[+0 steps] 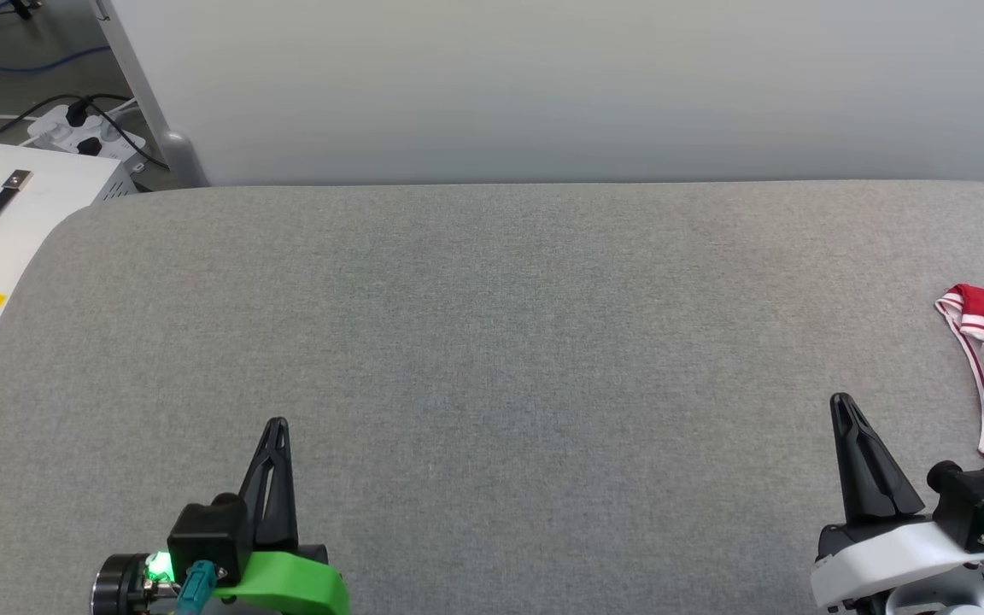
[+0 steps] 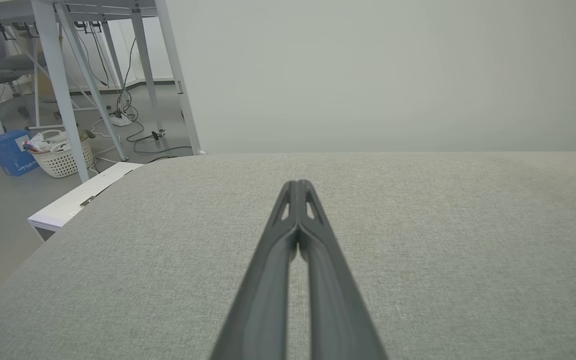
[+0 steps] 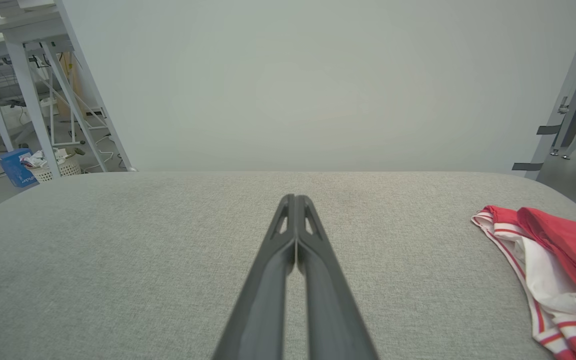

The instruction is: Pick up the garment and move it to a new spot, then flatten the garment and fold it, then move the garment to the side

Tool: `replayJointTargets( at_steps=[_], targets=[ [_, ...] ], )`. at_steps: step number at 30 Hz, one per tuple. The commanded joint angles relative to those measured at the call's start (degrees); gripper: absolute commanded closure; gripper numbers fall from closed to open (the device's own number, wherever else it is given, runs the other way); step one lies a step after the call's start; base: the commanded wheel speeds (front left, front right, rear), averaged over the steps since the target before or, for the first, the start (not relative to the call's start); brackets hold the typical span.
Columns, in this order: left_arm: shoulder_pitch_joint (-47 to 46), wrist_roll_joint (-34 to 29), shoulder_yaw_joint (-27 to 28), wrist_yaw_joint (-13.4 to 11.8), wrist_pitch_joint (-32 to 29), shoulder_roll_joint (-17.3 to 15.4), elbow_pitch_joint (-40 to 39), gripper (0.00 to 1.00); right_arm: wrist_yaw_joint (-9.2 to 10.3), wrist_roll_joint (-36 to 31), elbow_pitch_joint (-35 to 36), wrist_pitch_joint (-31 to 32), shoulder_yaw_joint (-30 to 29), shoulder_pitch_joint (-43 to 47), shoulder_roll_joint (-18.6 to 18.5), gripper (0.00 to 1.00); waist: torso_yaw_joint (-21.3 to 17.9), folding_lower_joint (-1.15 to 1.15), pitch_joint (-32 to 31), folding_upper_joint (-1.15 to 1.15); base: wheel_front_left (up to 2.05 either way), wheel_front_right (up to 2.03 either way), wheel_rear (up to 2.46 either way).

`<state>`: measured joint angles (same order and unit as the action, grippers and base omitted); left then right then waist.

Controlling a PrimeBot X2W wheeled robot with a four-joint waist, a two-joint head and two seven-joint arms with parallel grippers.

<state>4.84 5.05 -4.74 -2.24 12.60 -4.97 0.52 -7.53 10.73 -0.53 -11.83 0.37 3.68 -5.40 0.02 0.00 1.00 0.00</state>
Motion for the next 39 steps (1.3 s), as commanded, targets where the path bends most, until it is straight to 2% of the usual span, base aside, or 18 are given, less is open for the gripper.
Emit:
replayJointTargets(
  at_steps=[1,39],
  targets=[
    [-0.6,-0.7,0.3,0.3,-0.3,0.3,-0.1,1.0,0.0,-0.8,0.1,0.4,-0.1,-0.5,0.2,1.0,0.0,0.0,0.0,0.0,0.0,0.0,0.0],
    [-2.1,-2.2,1.9,1.0,-4.6,0.9,-0.2,1.0,0.01,-4.3,0.2,4.4,-0.2,-1.6,1.0,1.0,0.0,0.0,-0.4,0.0,0.0,0.0,0.0]
  ],
)
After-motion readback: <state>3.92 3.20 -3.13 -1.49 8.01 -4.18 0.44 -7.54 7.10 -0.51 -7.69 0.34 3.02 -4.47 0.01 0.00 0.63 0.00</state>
